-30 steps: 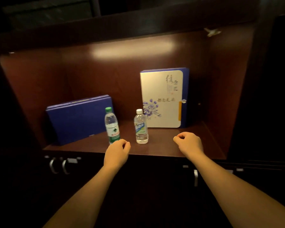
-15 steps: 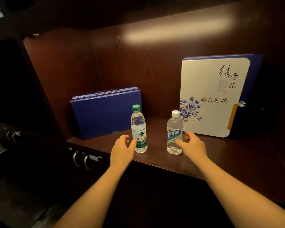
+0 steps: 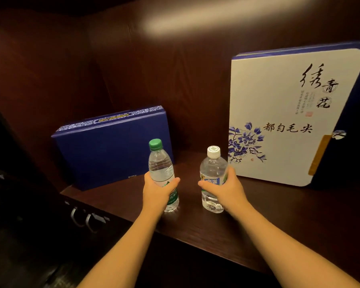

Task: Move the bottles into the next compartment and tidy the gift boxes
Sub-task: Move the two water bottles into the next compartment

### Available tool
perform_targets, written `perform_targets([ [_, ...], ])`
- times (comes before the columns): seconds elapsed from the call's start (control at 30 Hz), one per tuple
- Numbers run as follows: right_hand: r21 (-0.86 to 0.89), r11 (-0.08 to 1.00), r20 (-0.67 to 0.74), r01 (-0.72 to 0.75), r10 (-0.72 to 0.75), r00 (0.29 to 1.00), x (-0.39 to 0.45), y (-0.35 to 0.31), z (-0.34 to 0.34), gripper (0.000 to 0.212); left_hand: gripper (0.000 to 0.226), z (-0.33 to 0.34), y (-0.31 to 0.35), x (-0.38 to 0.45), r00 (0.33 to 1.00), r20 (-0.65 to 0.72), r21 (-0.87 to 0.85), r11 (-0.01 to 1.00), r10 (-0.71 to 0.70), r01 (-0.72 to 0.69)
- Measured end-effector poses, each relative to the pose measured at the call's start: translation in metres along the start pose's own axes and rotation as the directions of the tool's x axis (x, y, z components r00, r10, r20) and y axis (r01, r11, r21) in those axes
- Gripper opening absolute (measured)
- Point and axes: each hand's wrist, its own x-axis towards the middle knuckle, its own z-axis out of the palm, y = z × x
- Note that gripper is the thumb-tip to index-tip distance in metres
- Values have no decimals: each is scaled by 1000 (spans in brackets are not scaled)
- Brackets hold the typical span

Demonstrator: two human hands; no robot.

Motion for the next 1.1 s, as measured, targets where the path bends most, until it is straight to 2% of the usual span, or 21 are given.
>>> perform_targets([
  [0.23,40,999,-71,28,-25,997,-10,-2,3,64,59,5,-1,-3,999,-32,14,1000,22,-21],
  [0.57,27,1000,-166,-3,7,986,-100,-11,-33,65,64,-9,10,-72,998,59,-4,1000,10,-9],
  [0.87,-11,1000,-318,-5,1,948,-232,-24,-102,63,57,2,41,-182,966,247,-111,992,80,-54],
  [1.1,-50,997,-510,-54,21,860,-313,-18,-172,60,59,53,82,-269,873,461,-152,983,160,-100],
])
